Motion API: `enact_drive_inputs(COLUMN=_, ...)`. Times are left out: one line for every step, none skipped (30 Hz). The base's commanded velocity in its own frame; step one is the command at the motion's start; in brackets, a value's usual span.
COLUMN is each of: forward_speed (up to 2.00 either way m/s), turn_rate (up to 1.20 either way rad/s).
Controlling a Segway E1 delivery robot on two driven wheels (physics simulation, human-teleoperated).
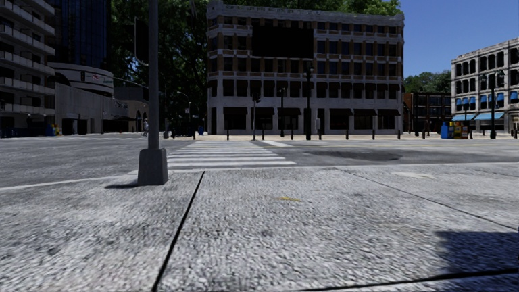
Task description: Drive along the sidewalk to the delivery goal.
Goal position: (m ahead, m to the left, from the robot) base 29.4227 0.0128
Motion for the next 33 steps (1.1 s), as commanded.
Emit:
enact_drive_inputs(forward_speed=1.80, turn_rate=0.00)
enact_drive_inputs(forward_speed=1.80, turn_rate=0.00)
enact_drive_inputs(forward_speed=1.80, turn_rate=0.00)
enact_drive_inputs(forward_speed=1.80, turn_rate=0.00)
enact_drive_inputs(forward_speed=1.80, turn_rate=0.00)
enact_drive_inputs(forward_speed=1.80, turn_rate=0.00)
enact_drive_inputs(forward_speed=1.80, turn_rate=0.00)
enact_drive_inputs(forward_speed=1.80, turn_rate=0.00)
enact_drive_inputs(forward_speed=1.80, turn_rate=0.00)
enact_drive_inputs(forward_speed=1.80, turn_rate=0.00)
enact_drive_inputs(forward_speed=1.80, turn_rate=0.00)
enact_drive_inputs(forward_speed=1.80, turn_rate=0.00)
enact_drive_inputs(forward_speed=1.80, turn_rate=0.00)
enact_drive_inputs(forward_speed=1.80, turn_rate=0.00)
enact_drive_inputs(forward_speed=1.80, turn_rate=0.00)
enact_drive_inputs(forward_speed=1.80, turn_rate=0.00)
enact_drive_inputs(forward_speed=1.80, turn_rate=0.00)
enact_drive_inputs(forward_speed=1.80, turn_rate=0.00)
enact_drive_inputs(forward_speed=1.80, turn_rate=0.03)
enact_drive_inputs(forward_speed=1.80, turn_rate=0.16)
enact_drive_inputs(forward_speed=1.80, turn_rate=0.44)
enact_drive_inputs(forward_speed=1.80, turn_rate=0.70)
enact_drive_inputs(forward_speed=1.80, turn_rate=1.20)
enact_drive_inputs(forward_speed=1.80, turn_rate=1.20)
enact_drive_inputs(forward_speed=1.80, turn_rate=1.20)
enact_drive_inputs(forward_speed=1.80, turn_rate=0.77)
enact_drive_inputs(forward_speed=1.80, turn_rate=0.26)
enact_drive_inputs(forward_speed=1.80, turn_rate=0.26)
enact_drive_inputs(forward_speed=1.80, turn_rate=0.00)
enact_drive_inputs(forward_speed=1.79, turn_rate=0.00)
enact_drive_inputs(forward_speed=1.79, turn_rate=0.00)
enact_drive_inputs(forward_speed=1.79, turn_rate=0.00)
enact_drive_inputs(forward_speed=1.79, turn_rate=0.00)
